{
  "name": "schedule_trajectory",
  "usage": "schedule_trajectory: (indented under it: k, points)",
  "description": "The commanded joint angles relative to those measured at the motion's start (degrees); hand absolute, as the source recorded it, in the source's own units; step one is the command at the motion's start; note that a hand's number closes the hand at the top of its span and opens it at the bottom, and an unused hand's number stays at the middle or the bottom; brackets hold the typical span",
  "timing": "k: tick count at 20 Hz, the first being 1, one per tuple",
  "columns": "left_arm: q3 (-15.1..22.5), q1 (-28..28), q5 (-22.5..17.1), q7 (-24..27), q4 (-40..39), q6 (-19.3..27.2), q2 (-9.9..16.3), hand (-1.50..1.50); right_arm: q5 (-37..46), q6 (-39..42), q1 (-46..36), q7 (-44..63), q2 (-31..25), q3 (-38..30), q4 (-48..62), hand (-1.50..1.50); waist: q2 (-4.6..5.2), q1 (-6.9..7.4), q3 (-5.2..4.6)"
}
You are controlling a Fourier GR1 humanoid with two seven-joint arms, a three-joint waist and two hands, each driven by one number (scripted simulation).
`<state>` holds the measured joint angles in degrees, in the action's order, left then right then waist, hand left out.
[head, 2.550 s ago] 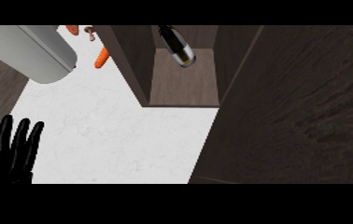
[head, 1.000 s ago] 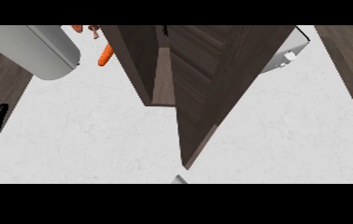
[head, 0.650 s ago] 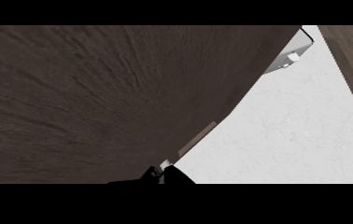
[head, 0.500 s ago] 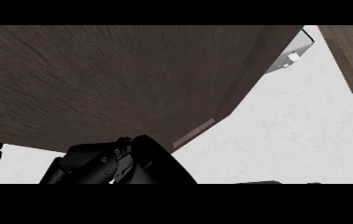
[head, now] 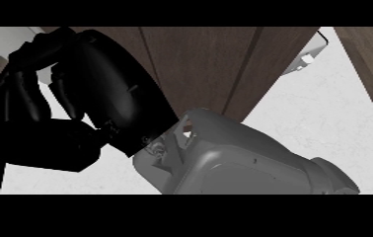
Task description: Pick up the wine, place it into the cabinet and close the cabinet
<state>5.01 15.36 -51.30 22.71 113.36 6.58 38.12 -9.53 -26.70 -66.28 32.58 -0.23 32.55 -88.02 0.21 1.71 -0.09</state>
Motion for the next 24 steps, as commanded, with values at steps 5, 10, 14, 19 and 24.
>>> schedule_trajectory:
  k: [5,10,14,19,24]
  points:
    - [-1.3,-0.1,1.0,-2.6,1.7,0.5,-1.9,-1.5,-3.0,6.7,-4.3,-10.0,0.2,-8.9,18.2,1.5,0.05,-0.11,0.05]
    - [-3.0,-2.9,0.8,-5.0,-0.5,-0.1,-1.5,-1.5,-3.3,13.3,-3.5,-15.2,-1.3,-12.7,25.1,1.5,0.07,-0.69,0.06]
    - [-3.6,-2.1,1.6,-4.2,-0.9,-1.2,-1.7,-1.5,-4.0,16.7,-1.4,-20.3,-5.2,-15.8,27.3,1.5,0.23,-0.48,0.07]
    - [-1.9,-5.3,2.5,-5.5,-1.2,0.0,-2.5,-1.5,-1.0,16.2,-3.0,-23.5,-4.5,-15.0,33.5,1.5,0.73,-0.38,0.03]
    - [-1.3,-3.8,3.4,-4.5,-0.9,-0.2,-3.9,-1.5,0.8,16.0,-3.9,-23.2,-6.4,-15.3,33.5,1.5,0.39,-0.34,0.01]
